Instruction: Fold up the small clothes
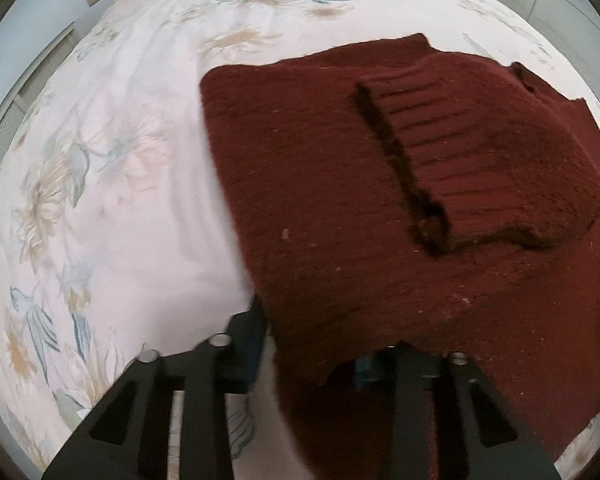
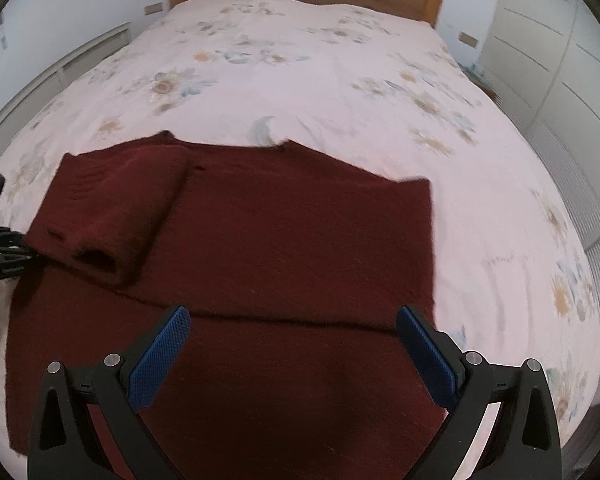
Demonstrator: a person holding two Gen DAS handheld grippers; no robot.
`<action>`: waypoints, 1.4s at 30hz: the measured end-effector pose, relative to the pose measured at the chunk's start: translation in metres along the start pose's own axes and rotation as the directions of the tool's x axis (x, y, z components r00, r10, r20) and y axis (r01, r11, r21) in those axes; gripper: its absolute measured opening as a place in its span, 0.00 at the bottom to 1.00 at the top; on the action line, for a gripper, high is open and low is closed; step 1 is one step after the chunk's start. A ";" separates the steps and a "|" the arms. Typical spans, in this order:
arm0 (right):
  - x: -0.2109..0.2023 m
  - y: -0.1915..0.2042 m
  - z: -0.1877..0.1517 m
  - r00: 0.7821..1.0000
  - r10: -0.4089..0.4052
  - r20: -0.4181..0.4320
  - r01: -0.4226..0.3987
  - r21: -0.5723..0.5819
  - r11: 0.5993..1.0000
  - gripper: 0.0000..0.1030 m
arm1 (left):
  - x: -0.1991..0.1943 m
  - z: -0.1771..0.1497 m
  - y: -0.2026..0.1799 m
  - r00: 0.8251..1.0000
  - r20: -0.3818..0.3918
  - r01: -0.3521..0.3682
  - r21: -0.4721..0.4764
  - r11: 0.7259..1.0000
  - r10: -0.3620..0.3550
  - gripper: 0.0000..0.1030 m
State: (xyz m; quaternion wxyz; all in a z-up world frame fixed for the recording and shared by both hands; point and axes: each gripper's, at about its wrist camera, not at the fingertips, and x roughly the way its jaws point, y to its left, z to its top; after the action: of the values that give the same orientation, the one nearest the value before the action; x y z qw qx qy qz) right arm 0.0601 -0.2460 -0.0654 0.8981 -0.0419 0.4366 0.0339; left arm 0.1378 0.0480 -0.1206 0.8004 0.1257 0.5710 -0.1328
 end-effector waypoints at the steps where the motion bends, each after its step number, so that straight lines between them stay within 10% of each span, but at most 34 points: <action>1: -0.001 0.006 0.004 1.000 0.012 0.004 -0.012 -0.011 1.000 1.00 | 0.000 0.001 -0.002 1.000 0.002 0.004 0.005 1.000 -0.004 0.20; 23: 0.083 0.212 0.066 0.977 0.144 -0.158 -0.201 -0.449 0.871 0.90 | -0.005 -0.002 0.015 0.998 -0.006 0.061 -0.042 0.997 -0.061 0.13; 30: 0.108 0.228 0.066 0.969 0.145 -0.199 -0.225 -0.478 0.849 0.59 | -0.004 -0.005 0.017 0.998 -0.007 0.064 -0.041 0.997 -0.064 0.13; 34: 0.107 0.224 0.069 0.971 0.144 -0.192 -0.221 -0.484 0.846 0.10 | -0.004 -0.005 0.017 0.998 -0.009 0.067 -0.043 0.997 -0.068 0.13; 42: 0.059 0.130 0.089 0.976 0.212 -0.055 -0.219 -0.257 0.941 0.09 | -0.010 -0.008 0.021 0.997 -0.011 0.074 -0.057 0.996 -0.075 0.13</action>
State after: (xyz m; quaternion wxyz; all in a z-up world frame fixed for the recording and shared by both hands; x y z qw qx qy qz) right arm 0.1533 -0.1055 -0.0630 0.8696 -0.1126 0.4422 0.1887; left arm 0.1355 0.0712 -0.1123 0.7943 0.0827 0.5839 -0.1456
